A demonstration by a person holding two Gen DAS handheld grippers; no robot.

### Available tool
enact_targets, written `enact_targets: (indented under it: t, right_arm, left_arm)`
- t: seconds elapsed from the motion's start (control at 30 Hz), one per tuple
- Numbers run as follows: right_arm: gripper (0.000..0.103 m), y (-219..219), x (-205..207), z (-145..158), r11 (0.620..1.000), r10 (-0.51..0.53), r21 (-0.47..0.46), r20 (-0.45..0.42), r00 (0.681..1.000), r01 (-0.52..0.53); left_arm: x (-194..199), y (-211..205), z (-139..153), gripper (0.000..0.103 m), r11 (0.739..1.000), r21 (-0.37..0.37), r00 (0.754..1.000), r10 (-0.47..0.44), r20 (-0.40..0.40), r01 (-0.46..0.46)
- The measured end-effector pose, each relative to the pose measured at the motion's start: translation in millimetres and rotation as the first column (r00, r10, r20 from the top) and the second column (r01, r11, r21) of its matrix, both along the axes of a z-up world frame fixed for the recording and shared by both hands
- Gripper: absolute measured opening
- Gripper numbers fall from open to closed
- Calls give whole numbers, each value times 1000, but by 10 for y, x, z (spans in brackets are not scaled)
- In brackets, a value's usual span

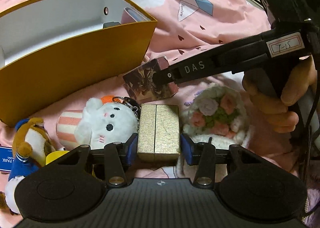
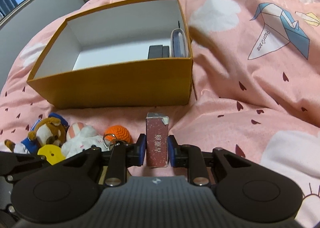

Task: Organize objects
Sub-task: 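Lower the gold box and maroon box into the orange box and release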

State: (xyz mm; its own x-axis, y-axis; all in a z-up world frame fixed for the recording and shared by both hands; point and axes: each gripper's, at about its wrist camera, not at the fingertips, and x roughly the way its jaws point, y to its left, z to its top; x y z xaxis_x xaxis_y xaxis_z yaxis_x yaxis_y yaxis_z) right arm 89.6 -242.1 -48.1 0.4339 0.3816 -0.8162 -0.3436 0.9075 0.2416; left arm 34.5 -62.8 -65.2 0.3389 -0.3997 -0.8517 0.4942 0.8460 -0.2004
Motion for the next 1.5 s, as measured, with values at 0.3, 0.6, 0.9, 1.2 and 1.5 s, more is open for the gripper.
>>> enact_targets:
  t: [0.3,0.6,0.9,1.2,1.5]
  right_arm:
    - [24,-83,-26,343,999,-36,36,88,995,33]
    - [24,-133,34,805,993,-43,117,176,983,22]
    - [24,56,340,1181,981,-46,191,273,961,-7]
    - [24,374,828,754,985,-34,174,180,983,2]
    - [24,594,843,395,999,19,31,159,987,-24]
  left_arm:
    - [-51,235,310,51,990,-96,994,108,-2,-108]
    - [54,571,910,51,954,-211,962,244,123,-215]
    - [548,780,1178,51,921,-228,898,368,241,-316]
    - [1079,760,833,51,905,-143,863,425,274,-401]
    - [1334,696,285,51,903,-90,890,430,151,-421]
